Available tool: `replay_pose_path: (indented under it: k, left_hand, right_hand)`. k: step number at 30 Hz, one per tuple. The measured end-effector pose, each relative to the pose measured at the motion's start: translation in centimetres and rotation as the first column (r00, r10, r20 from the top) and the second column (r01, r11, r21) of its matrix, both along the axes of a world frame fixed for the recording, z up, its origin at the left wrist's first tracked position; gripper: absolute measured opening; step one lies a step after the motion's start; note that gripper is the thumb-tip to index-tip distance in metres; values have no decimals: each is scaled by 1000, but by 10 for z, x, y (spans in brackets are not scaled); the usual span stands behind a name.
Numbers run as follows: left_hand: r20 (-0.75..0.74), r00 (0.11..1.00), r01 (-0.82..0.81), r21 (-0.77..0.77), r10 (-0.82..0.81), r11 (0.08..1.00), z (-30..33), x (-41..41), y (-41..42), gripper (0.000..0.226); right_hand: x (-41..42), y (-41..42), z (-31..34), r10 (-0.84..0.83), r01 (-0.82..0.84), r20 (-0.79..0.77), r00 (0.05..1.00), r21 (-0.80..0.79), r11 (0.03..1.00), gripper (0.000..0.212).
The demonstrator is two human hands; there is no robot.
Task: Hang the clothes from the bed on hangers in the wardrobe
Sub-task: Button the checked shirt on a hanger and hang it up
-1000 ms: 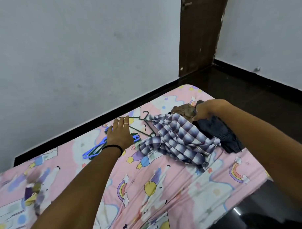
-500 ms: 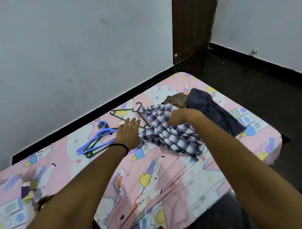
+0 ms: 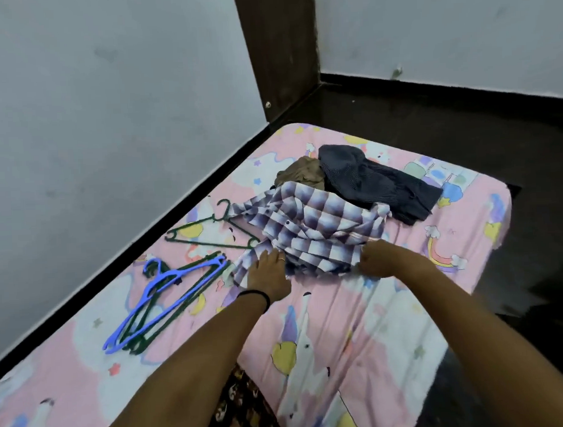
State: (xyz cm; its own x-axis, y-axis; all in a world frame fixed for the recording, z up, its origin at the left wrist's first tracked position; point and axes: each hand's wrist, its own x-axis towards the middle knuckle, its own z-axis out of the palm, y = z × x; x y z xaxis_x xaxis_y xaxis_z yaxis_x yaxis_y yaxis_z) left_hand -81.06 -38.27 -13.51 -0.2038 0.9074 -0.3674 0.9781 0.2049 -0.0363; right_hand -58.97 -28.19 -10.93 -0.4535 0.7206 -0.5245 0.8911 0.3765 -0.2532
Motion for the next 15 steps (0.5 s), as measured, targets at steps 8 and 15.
replay_pose_path:
  k: [8,15]
  left_hand:
    - [170,985,-74,244,33,967,-142,-131,36,58]
    - [444,889,-46,323,-108,945,-231,-224,64,109]
  right_hand:
    - [-196,6,-130,33,17,-120,992,391,920,34]
    - [-316,109,-198,-111,163,-122,986,603,781,68]
